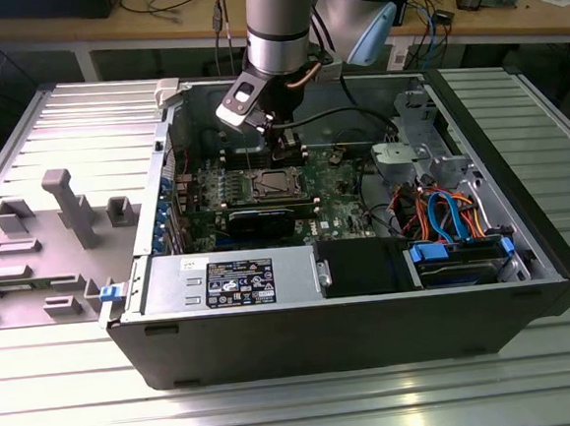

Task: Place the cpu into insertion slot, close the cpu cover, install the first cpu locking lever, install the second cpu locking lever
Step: 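Install the first cpu locking lever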

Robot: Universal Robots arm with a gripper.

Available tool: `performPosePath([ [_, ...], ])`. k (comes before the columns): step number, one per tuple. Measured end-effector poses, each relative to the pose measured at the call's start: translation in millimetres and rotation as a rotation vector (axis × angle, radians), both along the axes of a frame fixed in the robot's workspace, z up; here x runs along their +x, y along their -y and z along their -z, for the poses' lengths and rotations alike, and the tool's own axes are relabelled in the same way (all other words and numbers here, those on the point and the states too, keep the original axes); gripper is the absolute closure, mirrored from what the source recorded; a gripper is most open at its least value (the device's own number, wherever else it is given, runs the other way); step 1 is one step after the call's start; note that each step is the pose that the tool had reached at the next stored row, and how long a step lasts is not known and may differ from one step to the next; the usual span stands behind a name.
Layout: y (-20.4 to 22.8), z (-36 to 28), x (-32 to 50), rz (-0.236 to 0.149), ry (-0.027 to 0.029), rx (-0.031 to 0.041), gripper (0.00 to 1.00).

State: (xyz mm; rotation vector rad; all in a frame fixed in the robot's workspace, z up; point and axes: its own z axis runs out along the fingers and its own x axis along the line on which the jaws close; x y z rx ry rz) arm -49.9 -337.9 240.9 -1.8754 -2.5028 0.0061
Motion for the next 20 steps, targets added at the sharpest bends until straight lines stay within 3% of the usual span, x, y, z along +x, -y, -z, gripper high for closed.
performPosePath([
  [20,0.0,0.0,0.0,-0.033,-0.0001,0.0,0.89],
])
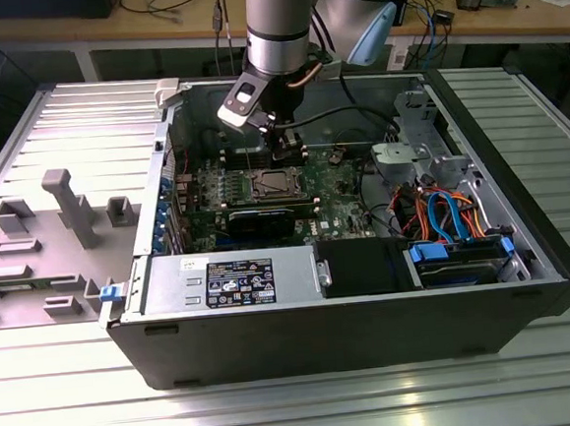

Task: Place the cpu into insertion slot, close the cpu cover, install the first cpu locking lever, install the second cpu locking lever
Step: 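Install the first cpu locking lever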

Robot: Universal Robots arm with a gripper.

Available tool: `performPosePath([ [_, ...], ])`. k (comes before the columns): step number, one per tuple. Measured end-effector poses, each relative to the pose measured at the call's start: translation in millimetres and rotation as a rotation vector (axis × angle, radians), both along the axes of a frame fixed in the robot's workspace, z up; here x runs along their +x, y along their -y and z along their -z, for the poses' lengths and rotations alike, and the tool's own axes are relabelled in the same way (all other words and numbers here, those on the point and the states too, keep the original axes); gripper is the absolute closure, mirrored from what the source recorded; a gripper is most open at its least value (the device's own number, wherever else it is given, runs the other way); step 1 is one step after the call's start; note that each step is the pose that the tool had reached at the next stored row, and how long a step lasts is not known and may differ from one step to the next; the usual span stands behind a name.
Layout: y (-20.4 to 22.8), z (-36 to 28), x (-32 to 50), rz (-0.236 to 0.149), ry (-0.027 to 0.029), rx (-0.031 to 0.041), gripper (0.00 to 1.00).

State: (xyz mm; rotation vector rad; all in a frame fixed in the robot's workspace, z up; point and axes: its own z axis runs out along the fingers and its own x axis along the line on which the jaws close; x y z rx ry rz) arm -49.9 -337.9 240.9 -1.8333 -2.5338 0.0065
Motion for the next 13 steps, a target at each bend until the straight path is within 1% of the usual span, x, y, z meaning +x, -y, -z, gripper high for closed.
performPosePath([
  [13,0.0,0.0,0.0,-0.014,0.0,0.0,0.89],
])
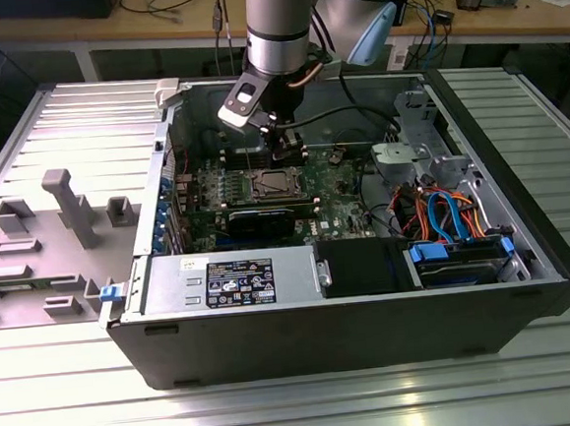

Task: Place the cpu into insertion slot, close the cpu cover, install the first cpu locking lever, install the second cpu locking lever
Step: 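Install the first cpu locking lever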

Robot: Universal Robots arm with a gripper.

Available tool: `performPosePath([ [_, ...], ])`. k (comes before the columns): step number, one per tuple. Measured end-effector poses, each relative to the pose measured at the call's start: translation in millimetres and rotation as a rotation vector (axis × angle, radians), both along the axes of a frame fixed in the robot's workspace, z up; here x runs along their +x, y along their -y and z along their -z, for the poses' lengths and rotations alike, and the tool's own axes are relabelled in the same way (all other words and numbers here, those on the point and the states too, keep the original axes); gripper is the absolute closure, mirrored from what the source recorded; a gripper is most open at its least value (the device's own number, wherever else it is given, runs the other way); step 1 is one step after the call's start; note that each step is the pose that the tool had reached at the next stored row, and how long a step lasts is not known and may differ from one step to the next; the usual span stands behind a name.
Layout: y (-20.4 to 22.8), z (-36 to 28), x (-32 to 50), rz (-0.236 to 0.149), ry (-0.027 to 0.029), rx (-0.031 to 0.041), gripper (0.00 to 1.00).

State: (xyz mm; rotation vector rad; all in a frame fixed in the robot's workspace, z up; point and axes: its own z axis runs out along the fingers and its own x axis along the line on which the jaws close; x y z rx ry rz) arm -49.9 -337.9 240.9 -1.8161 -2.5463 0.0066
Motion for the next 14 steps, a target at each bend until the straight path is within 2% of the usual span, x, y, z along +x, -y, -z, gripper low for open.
performPosePath([
  [14,0.0,0.0,0.0,-0.023,0.0,0.0,0.89],
])
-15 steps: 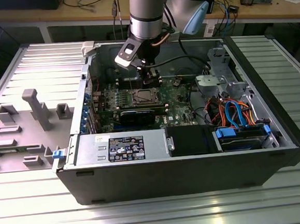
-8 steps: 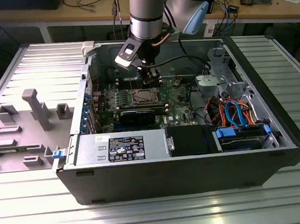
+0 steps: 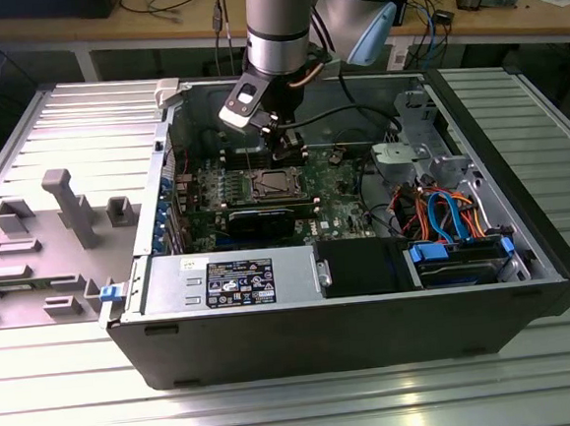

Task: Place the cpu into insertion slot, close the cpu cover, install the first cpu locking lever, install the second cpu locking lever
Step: 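Install the first cpu locking lever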

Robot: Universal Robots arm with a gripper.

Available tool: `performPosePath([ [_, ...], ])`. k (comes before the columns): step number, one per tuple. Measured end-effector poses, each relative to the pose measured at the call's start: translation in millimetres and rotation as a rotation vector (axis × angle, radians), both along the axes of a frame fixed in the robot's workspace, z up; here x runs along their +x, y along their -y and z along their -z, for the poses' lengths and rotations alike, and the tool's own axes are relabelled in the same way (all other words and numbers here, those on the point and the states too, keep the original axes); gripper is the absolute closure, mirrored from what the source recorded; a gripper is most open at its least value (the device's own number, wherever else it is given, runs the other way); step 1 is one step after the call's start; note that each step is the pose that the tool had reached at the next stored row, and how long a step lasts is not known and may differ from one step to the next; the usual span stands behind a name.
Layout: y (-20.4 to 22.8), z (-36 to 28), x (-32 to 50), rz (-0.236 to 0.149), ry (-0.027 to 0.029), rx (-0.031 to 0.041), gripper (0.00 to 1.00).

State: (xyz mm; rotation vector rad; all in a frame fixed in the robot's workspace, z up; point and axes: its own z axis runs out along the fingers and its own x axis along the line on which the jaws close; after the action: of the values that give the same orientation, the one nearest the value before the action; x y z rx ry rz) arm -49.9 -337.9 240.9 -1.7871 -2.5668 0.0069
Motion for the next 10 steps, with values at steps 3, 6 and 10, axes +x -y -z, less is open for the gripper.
performPosePath([
  [3,0.0,0.0,0.0,-0.01,0.0,0.0,0.89],
  [6,0.0,0.0,0.0,-0.02,0.0,0.0,0.89],
  [10,0.0,0.0,0.0,-0.035,0.0,0.0,0.89],
])
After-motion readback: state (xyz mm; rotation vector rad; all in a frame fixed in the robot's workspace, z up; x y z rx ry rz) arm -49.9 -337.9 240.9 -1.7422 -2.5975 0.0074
